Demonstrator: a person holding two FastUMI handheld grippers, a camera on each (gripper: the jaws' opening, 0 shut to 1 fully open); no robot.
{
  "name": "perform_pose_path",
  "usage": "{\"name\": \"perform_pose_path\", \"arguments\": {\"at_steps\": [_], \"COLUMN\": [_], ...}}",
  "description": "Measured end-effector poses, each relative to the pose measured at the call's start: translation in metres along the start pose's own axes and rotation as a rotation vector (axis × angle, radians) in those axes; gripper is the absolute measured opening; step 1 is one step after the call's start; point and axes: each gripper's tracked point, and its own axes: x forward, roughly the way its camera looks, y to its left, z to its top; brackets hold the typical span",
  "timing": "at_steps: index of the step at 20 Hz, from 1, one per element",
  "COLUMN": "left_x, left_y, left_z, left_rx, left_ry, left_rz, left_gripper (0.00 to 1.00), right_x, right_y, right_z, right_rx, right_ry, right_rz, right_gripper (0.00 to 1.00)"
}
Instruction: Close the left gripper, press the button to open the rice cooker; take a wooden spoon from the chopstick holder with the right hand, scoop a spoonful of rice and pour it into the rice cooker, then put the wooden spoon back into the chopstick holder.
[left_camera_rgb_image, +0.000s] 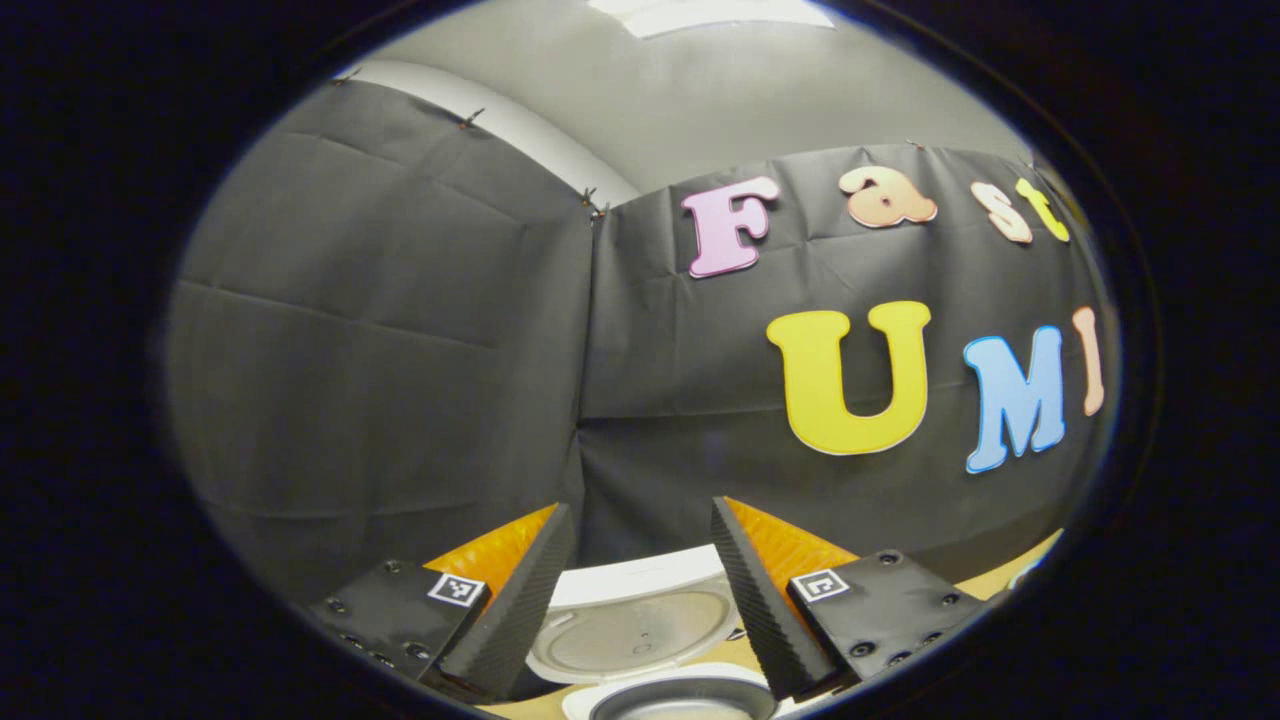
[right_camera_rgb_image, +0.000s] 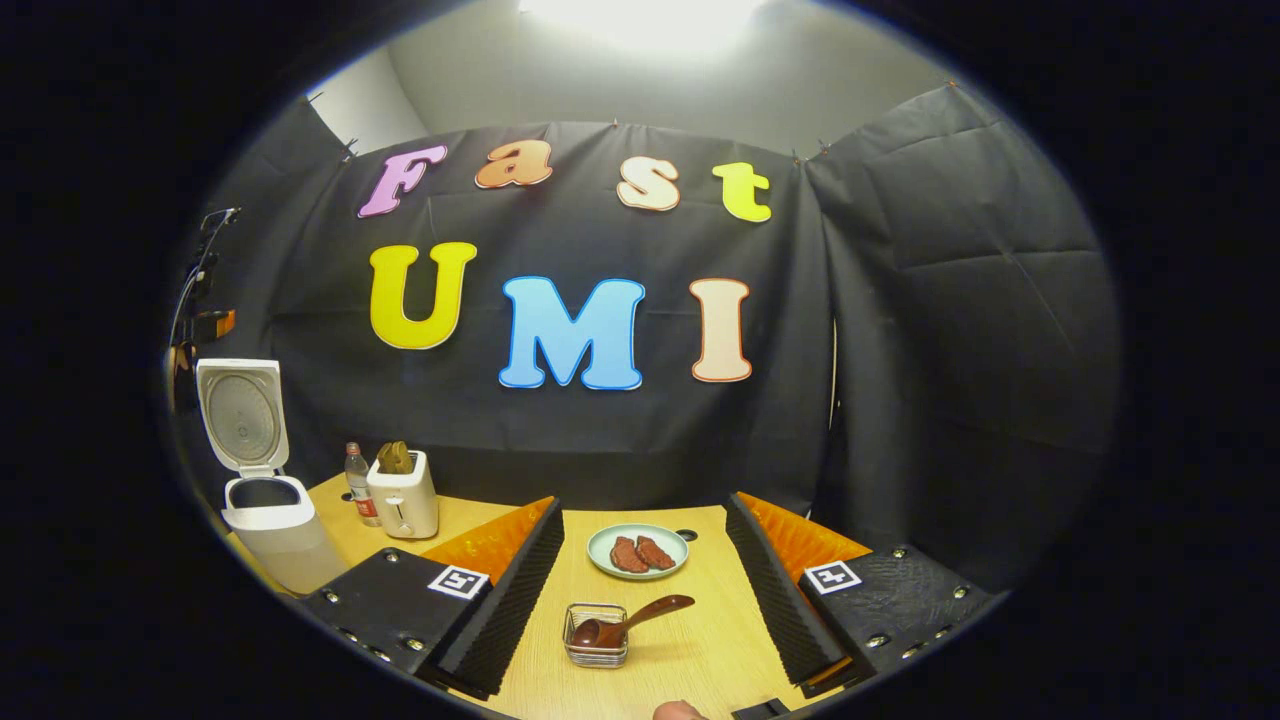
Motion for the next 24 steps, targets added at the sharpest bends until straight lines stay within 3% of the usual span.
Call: {"name": "perform_pose_path", "arguments": {"at_steps": [7,11,15,24], "left_x": [0.086,0.112,0.114,0.083], "left_y": [0.007,0.015,0.015,-0.001], "left_z": [-0.034,-0.070,-0.090,-0.089], "left_rx": [0.034,0.042,0.015,-0.029], "left_ry": [0.109,0.225,0.279,0.347], "left_rz": [0.034,0.056,0.051,0.052], "left_gripper": [0.97,0.96,0.96,0.95], "right_x": [-0.016,-0.015,-0.009,0.007], "right_y": [0.002,0.004,0.006,0.004], "right_z": [-0.018,-0.022,-0.020,-0.014], "right_rx": [-0.007,-0.011,-0.027,-0.012], "right_ry": [0.038,0.048,0.046,0.013], "right_rz": [-0.039,-0.034,-0.016,0.059], "right_gripper": [0.99,0.99,0.99,0.98]}}
